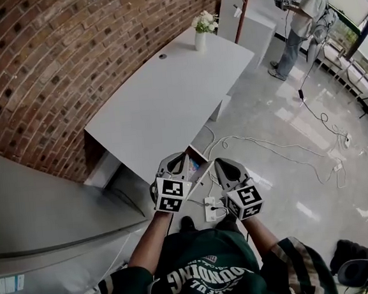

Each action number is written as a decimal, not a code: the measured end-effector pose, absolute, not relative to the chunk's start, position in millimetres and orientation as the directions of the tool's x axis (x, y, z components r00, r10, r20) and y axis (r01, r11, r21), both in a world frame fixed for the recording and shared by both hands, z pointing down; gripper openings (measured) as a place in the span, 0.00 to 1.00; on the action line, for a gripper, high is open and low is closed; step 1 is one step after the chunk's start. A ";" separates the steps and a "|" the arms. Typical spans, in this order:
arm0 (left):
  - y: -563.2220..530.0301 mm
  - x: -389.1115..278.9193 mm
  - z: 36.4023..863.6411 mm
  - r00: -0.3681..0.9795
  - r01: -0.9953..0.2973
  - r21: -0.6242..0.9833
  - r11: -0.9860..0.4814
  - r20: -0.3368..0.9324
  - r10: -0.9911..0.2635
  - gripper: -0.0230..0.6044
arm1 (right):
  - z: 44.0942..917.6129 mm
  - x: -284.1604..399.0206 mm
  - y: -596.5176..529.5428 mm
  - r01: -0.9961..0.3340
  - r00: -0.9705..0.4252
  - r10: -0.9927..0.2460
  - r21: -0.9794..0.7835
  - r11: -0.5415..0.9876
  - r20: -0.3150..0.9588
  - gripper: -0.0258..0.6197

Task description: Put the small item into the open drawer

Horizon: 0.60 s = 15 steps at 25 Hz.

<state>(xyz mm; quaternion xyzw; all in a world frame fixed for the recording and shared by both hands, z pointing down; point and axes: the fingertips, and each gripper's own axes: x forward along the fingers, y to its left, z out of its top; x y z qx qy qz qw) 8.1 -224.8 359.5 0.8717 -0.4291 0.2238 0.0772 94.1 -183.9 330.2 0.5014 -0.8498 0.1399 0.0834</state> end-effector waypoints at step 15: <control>-218.7 -9.7 350.7 0.547 -0.780 -0.054 -0.623 0.424 -0.722 0.06 | 339.0 74.6 -186.4 -0.882 -0.471 -0.832 -0.147 0.448 0.295 0.08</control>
